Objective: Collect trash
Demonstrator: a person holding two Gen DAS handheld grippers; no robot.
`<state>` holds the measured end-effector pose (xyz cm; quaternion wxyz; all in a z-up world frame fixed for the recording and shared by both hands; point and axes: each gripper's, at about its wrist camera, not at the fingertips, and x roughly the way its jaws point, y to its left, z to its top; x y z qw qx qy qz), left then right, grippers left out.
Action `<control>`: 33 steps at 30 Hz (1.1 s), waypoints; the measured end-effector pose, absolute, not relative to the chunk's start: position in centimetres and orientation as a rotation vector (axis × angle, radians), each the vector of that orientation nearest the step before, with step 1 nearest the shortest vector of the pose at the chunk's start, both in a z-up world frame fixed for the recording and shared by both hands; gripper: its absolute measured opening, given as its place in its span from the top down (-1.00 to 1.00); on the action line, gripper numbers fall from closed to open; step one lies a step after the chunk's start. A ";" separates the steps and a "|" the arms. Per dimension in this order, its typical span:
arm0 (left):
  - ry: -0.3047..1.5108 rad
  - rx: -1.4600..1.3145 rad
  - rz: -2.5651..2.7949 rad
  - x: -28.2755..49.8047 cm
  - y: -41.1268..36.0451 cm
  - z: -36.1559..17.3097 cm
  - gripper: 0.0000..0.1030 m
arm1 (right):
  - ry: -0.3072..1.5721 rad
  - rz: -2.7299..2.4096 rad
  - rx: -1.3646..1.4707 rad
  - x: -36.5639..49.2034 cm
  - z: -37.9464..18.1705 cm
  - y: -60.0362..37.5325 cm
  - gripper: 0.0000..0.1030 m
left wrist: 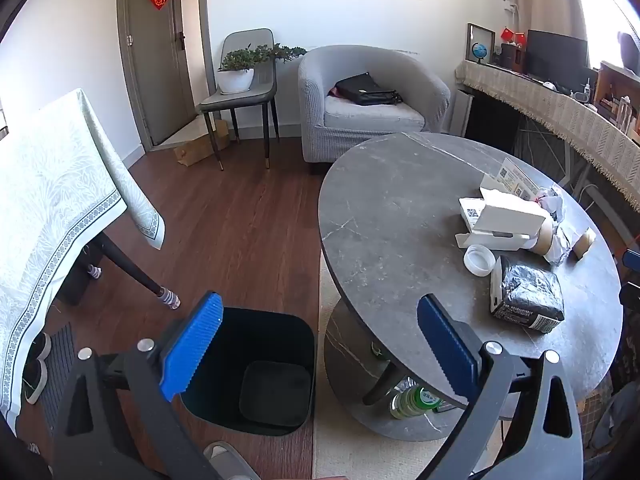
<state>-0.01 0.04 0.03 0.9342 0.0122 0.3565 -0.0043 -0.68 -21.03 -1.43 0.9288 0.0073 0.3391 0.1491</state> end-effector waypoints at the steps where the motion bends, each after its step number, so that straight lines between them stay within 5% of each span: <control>1: 0.730 0.025 -0.008 0.0 0.1 0.0 -0.93 | 0.692 0.306 0.015 -0.7 -1.4 -21.0 -0.94; 33: 0.728 0.029 -0.010 -0.1 0.1 0.4 -0.93 | 0.693 0.306 0.011 -0.8 -1.2 -20.9 -0.94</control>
